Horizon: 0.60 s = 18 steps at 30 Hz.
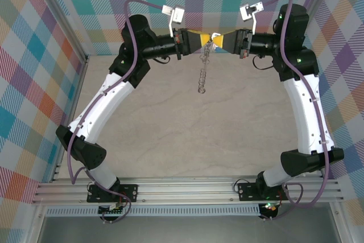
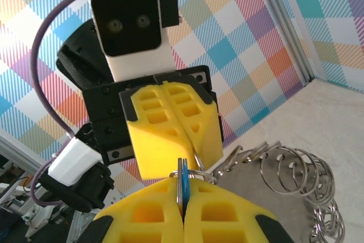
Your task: Put the keys on the keyring
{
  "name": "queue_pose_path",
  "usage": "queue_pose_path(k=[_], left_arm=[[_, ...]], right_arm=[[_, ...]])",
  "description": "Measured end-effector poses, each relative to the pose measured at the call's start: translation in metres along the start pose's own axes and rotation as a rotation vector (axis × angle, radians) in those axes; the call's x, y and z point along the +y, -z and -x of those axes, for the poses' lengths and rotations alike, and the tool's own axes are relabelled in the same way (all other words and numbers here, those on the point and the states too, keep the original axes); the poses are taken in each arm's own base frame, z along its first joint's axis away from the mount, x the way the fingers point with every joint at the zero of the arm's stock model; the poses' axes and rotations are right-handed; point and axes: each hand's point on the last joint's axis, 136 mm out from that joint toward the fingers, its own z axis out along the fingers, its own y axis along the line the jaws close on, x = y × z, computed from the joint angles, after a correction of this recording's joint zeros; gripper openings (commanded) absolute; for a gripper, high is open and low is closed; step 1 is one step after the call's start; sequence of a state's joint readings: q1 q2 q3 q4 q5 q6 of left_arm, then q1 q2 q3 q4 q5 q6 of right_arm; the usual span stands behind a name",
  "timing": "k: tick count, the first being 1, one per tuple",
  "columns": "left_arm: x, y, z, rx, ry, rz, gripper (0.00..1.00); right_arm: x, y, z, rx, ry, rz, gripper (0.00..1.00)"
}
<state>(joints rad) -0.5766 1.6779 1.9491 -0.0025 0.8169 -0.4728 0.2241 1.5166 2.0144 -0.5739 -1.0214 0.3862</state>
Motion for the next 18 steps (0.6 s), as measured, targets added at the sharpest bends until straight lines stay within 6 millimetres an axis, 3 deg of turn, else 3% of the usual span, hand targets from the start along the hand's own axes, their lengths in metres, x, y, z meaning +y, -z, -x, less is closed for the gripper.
queue_pose_path(k=[8, 18], left_arm=[[0.0035, 0.0001, -0.0039, 0.013, -0.003, 0.014, 0.0], [-0.0027, 0.0013, 0.0013, 0.01, -0.027, 0.012, 0.0]], right_arm=[[-0.0087, 0.0033, -0.0108, 0.027, -0.001, -0.071, 0.0], [-0.0009, 0.0075, -0.0047, 0.026, 0.035, -0.093, 0.0]])
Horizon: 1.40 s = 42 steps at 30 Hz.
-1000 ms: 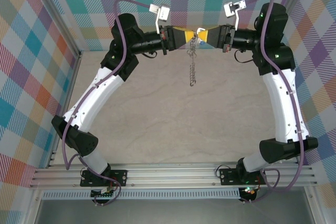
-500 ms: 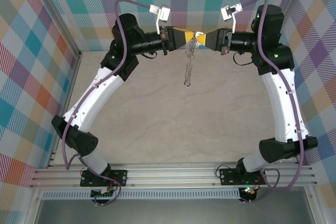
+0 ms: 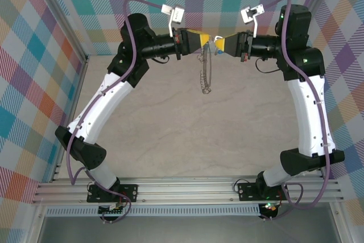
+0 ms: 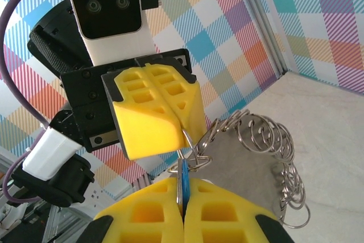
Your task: Put the keys on the keyring
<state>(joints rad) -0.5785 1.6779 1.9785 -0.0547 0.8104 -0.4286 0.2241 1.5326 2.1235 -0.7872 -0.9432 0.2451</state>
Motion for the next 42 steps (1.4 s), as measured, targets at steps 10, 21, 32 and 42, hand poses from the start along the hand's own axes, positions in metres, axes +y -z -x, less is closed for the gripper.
queue_pose_path(k=[10, 21, 32, 42], left_arm=[[-0.001, 0.0, 0.001, -0.001, -0.002, -0.001, 0.0], [-0.009, 0.002, 0.01, -0.016, -0.028, -0.01, 0.0], [-0.005, 0.003, 0.005, 0.007, -0.04, 0.013, 0.0], [0.001, 0.001, -0.002, 0.038, -0.037, 0.03, 0.0]], right_arm=[[-0.008, -0.009, 0.002, 0.015, -0.012, 0.017, 0.0], [0.001, -0.014, 0.016, 0.004, 0.021, 0.038, 0.0], [-0.004, -0.016, 0.011, 0.033, 0.003, 0.015, 0.0], [-0.007, -0.014, 0.006, 0.051, 0.011, -0.03, 0.0]])
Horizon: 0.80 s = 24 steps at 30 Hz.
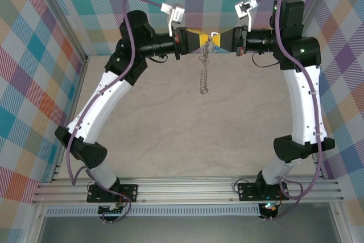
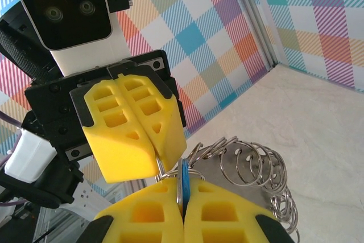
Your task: Put the keys on the keyring
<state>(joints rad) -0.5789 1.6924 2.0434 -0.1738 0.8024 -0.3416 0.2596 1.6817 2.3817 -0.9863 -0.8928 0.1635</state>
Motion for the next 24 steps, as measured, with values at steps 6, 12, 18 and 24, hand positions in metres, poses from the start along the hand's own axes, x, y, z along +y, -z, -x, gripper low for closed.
queue_pose_path(k=[6, 12, 18, 24], left_arm=[[0.003, 0.0, -0.004, 0.017, -0.003, 0.011, 0.0], [0.012, -0.003, -0.014, 0.045, 0.003, 0.031, 0.0], [0.018, -0.004, -0.022, 0.07, 0.014, 0.046, 0.27], [0.035, -0.004, -0.034, 0.089, 0.042, 0.111, 0.48]], right_arm=[[-0.003, -0.001, -0.003, 0.011, -0.015, -0.005, 0.0], [0.002, -0.003, -0.004, 0.019, -0.004, 0.009, 0.0], [-0.004, -0.005, -0.009, 0.037, -0.029, -0.001, 0.0], [-0.014, -0.01, -0.017, 0.057, -0.056, -0.012, 0.0]])
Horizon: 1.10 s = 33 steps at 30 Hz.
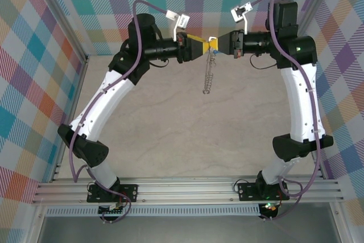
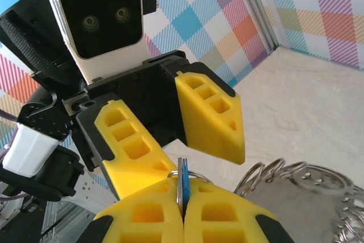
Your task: Put the keys on the keyring
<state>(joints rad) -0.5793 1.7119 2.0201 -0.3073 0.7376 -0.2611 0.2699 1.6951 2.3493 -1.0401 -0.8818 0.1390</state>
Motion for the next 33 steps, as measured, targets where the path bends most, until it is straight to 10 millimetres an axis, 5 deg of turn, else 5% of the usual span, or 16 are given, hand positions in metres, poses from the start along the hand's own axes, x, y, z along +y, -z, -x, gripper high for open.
queue_pose_path(k=[9, 18, 25, 33], left_arm=[[0.05, 0.007, -0.027, 0.015, 0.083, 0.18, 0.59], [0.068, 0.061, -0.012, -0.119, 0.105, 0.374, 0.62], [0.073, 0.08, -0.011, -0.166, 0.123, 0.442, 0.62], [0.081, 0.084, -0.016, -0.174, 0.151, 0.482, 0.62]], right_arm=[[-0.044, -0.021, -0.034, 0.081, -0.124, -0.052, 0.0], [-0.09, -0.045, -0.071, 0.137, -0.247, -0.08, 0.0], [-0.118, -0.065, -0.064, 0.094, -0.283, -0.067, 0.0], [-0.187, -0.118, -0.064, 0.097, -0.375, -0.051, 0.0]])
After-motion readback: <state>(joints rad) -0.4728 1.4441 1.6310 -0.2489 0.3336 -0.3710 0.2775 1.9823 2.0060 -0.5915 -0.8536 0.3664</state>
